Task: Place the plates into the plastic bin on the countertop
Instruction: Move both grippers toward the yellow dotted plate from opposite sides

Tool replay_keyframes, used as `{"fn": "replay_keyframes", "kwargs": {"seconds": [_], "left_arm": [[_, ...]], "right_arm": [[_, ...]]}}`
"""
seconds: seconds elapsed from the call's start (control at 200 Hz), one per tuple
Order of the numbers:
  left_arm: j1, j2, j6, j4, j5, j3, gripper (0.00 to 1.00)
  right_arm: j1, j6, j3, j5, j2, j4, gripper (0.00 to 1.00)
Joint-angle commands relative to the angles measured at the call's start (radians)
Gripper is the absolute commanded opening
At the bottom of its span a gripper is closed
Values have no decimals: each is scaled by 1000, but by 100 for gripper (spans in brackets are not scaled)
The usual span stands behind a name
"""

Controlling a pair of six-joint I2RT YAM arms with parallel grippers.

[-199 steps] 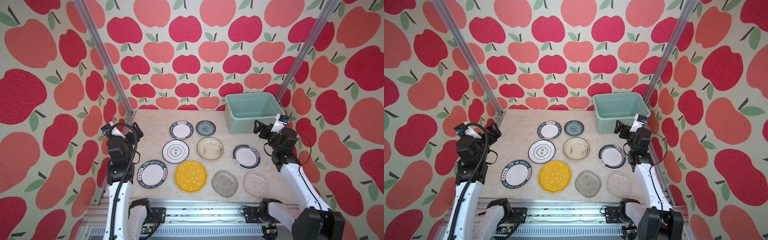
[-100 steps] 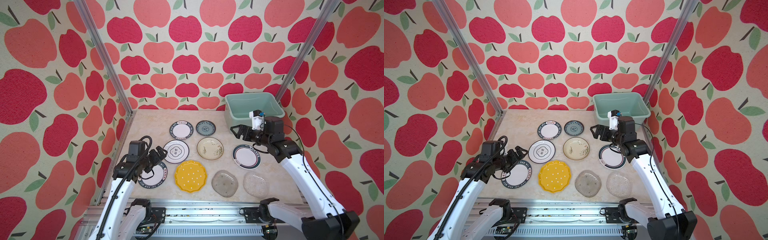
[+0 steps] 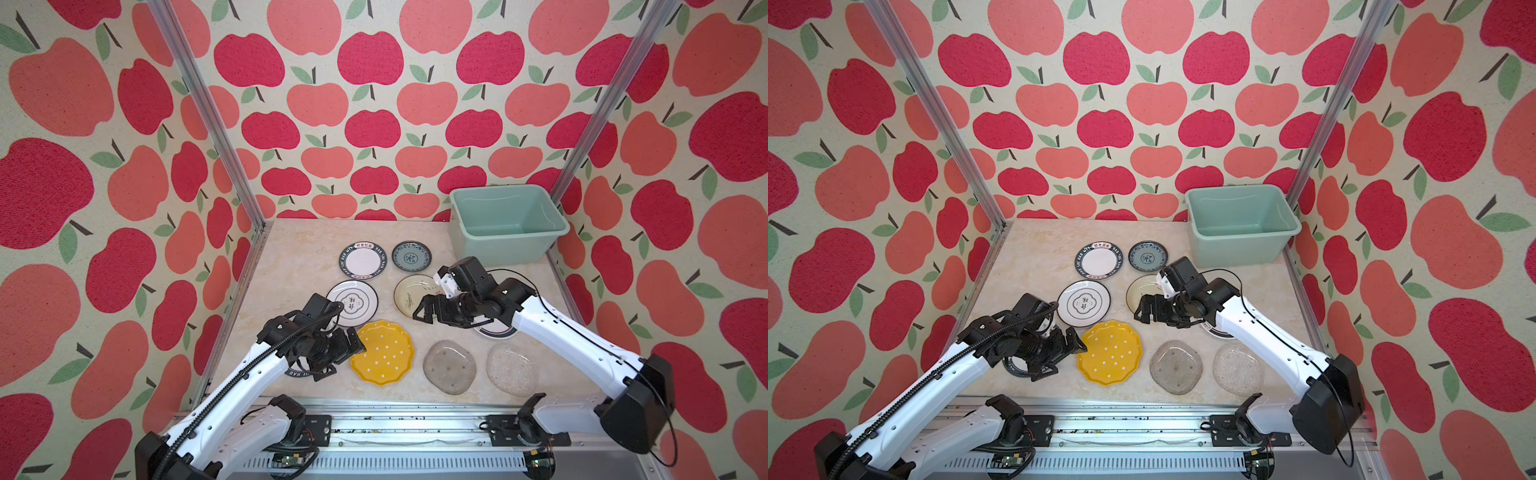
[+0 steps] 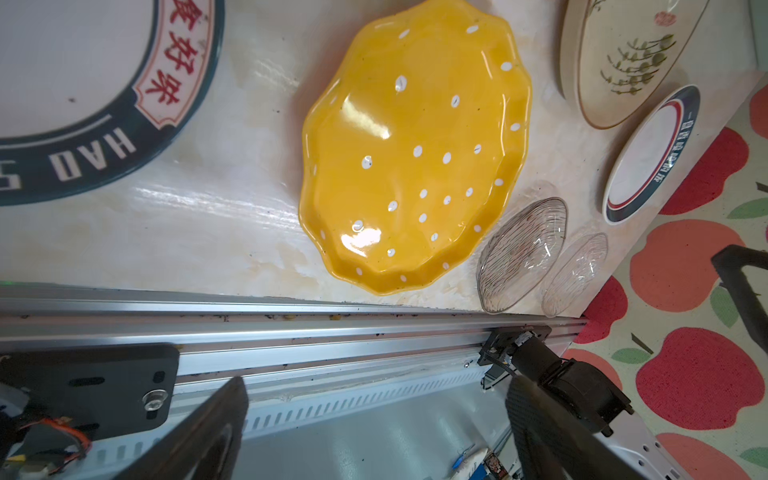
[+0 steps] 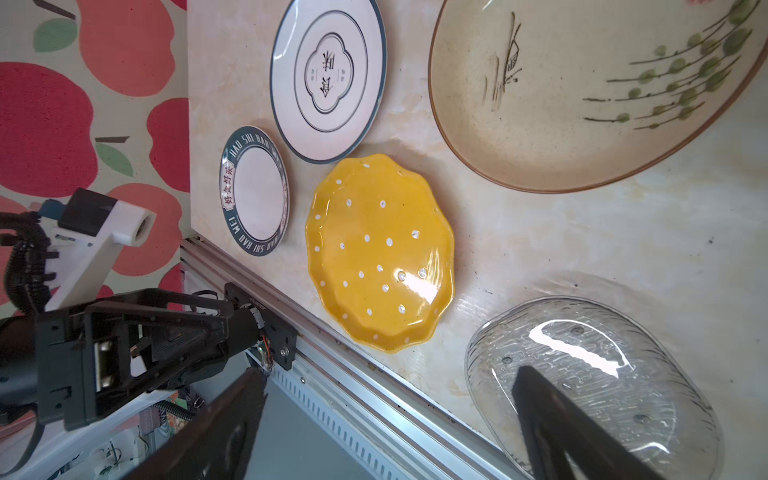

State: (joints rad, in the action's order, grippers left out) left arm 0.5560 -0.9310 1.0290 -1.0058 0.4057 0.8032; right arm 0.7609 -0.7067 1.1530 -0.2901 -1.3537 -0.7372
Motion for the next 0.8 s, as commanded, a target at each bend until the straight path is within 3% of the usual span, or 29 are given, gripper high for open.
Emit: {"fn": "replay_keyframes", "kwargs": {"seconds": [0.0, 0.195, 0.435, 0.795], "left_arm": [[47, 35, 189, 81, -19, -69, 99], [148, 43, 346, 165, -104, -167, 99], [227, -53, 407, 196, -150, -161, 99], [206, -58, 546, 322, -216, -249, 99]], "right_arm": [[4, -8, 10, -2, -52, -70, 97], [7, 25, -23, -87, -118, -65, 97], [15, 37, -30, -160, -179, -31, 97], [15, 5, -18, -244, -304, 64, 97]]}}
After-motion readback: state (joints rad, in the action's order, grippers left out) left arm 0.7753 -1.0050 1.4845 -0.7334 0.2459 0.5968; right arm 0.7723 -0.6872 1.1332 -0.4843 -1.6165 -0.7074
